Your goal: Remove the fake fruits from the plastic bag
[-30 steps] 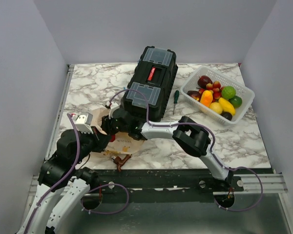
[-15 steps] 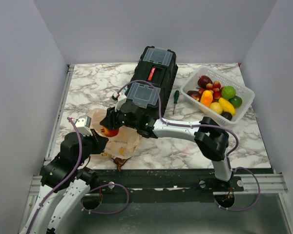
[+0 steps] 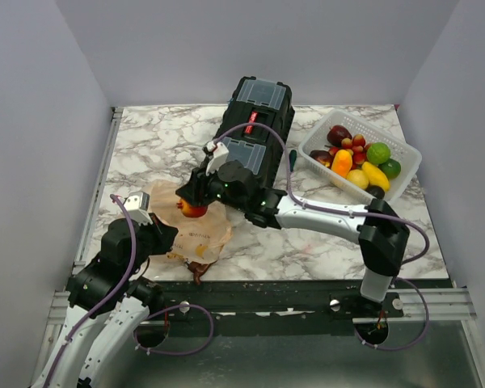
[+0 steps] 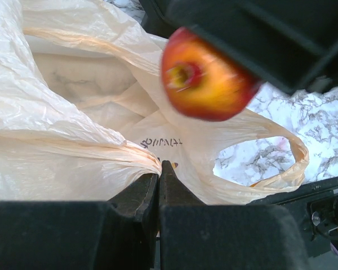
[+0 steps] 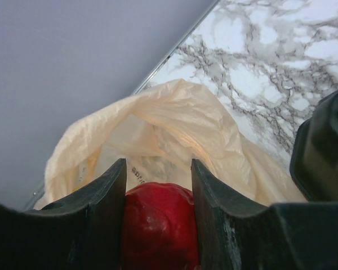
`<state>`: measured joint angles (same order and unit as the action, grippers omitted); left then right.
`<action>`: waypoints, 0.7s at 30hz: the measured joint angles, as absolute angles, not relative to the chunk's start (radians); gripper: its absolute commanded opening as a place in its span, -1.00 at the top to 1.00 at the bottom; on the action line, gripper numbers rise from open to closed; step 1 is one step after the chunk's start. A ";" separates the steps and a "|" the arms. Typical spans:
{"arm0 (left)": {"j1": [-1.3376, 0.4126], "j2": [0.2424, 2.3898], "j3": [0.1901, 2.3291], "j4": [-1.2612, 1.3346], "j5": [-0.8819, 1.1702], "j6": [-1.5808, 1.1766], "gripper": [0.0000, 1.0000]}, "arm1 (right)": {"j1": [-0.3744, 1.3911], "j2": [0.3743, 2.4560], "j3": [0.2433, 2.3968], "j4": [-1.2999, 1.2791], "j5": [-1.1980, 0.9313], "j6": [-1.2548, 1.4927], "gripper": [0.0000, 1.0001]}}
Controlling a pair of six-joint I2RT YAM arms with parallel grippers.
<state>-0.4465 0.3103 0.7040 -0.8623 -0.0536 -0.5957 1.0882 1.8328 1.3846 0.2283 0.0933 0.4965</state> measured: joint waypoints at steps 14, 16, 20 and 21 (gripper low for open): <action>-0.446 0.310 0.702 -0.862 -0.054 -0.595 1.00 | 0.866 1.395 1.171 0.147 0.226 0.449 0.99; -0.446 0.313 0.702 -0.860 -0.054 -0.594 1.00 | 0.806 1.328 1.131 0.125 0.243 0.443 0.99; -0.445 0.325 0.703 -0.827 -0.065 -0.578 1.00 | 0.689 1.202 1.053 0.064 0.287 0.434 0.99; -0.445 0.329 0.705 -0.816 -0.075 -0.572 1.00 | 0.665 1.176 1.042 0.044 0.300 0.430 0.99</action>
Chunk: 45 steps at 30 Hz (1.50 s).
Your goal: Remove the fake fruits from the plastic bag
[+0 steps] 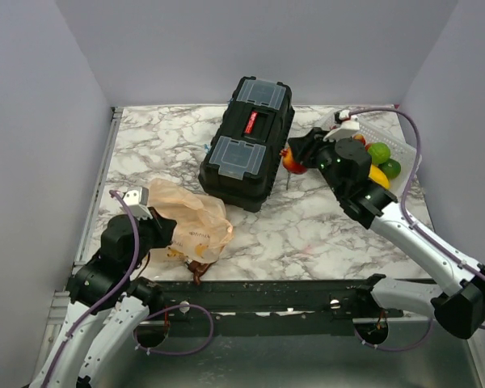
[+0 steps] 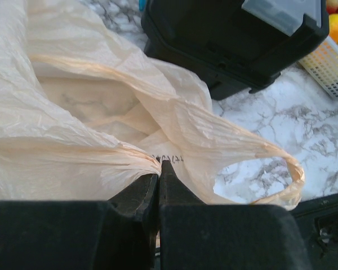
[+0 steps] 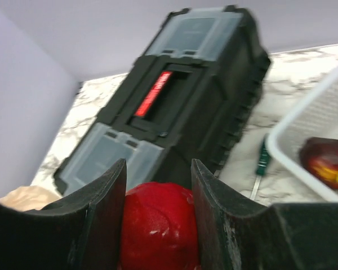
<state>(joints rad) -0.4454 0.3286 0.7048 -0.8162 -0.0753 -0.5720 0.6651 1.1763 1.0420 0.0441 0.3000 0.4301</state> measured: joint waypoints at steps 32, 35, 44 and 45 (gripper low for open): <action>-0.400 0.780 1.027 -0.653 -0.456 -0.275 -0.24 | 0.080 1.459 1.180 -0.187 0.262 0.414 0.99; -0.400 0.727 1.058 -0.702 -0.428 -0.293 -0.33 | 0.072 1.538 1.230 -0.183 0.252 0.389 0.99; -0.400 0.519 1.169 -0.755 -0.307 -0.385 -0.47 | 0.072 1.744 1.384 -0.178 0.220 0.364 0.90; -0.400 0.491 1.179 -0.756 -0.285 -0.408 -0.48 | 0.072 1.769 1.408 -0.179 0.216 0.364 0.82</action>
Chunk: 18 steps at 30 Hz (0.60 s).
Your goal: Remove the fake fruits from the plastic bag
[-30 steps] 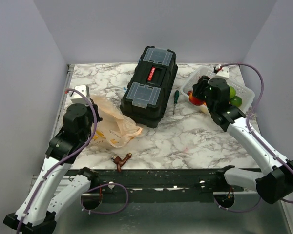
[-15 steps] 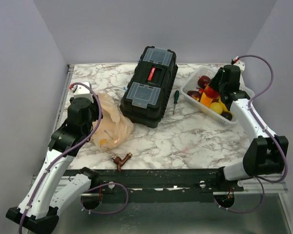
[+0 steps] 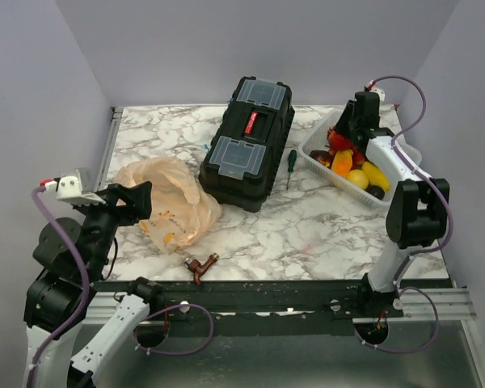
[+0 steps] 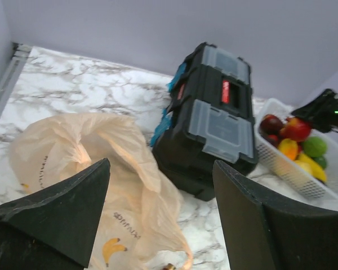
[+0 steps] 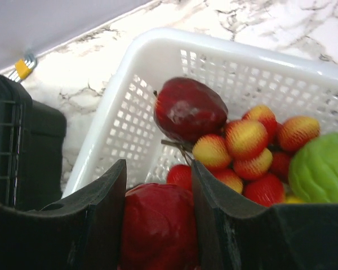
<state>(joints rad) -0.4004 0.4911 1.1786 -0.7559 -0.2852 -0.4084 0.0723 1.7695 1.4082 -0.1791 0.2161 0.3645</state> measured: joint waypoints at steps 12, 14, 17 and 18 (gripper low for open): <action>-0.400 0.406 1.187 -0.771 -0.124 -0.542 -0.53 | 0.072 1.980 1.630 -0.288 0.211 0.354 0.12; -0.400 0.401 1.187 -0.776 -0.116 -0.550 -0.54 | 0.072 1.995 1.644 -0.309 0.210 0.348 -0.10; -0.400 0.395 1.187 -0.785 -0.102 -0.558 -0.55 | 0.073 1.999 1.651 -0.335 0.208 0.339 -0.28; -0.400 0.395 1.187 -0.788 -0.096 -0.562 -0.55 | 0.073 1.999 1.654 -0.344 0.208 0.337 -0.33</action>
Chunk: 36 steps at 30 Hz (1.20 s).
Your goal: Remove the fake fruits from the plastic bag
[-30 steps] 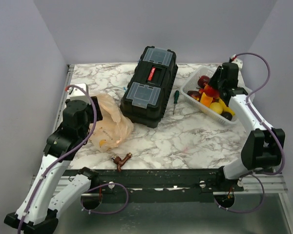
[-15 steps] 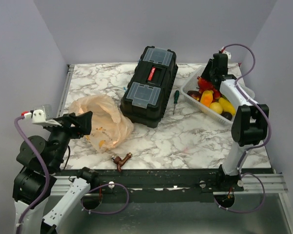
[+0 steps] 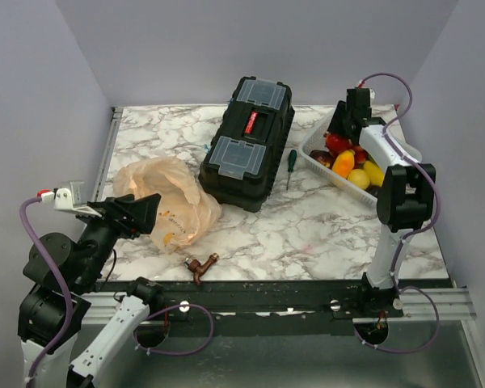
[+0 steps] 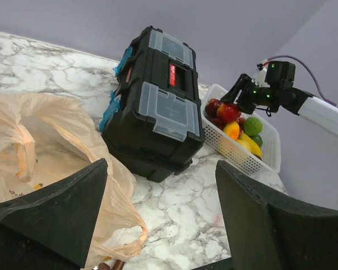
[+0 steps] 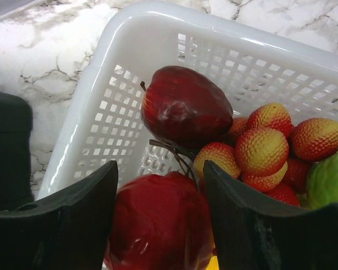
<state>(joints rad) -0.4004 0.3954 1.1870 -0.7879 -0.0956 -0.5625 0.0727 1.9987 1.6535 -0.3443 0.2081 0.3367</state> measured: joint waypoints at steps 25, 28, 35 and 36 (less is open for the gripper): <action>-0.400 0.354 1.252 -0.815 -0.009 -0.636 -0.57 | 0.078 1.240 1.309 -0.558 0.119 0.357 -0.83; -0.400 0.354 1.261 -0.819 -0.003 -0.637 -0.57 | 0.078 1.113 1.296 -0.595 0.051 0.374 -0.93; -0.400 0.338 1.310 -0.820 0.015 -0.632 -0.57 | 0.080 0.822 1.313 -0.715 -0.026 0.384 -1.00; -0.400 0.334 1.319 -0.820 0.016 -0.626 -0.57 | 0.080 0.790 1.327 -0.738 -0.030 0.384 -1.00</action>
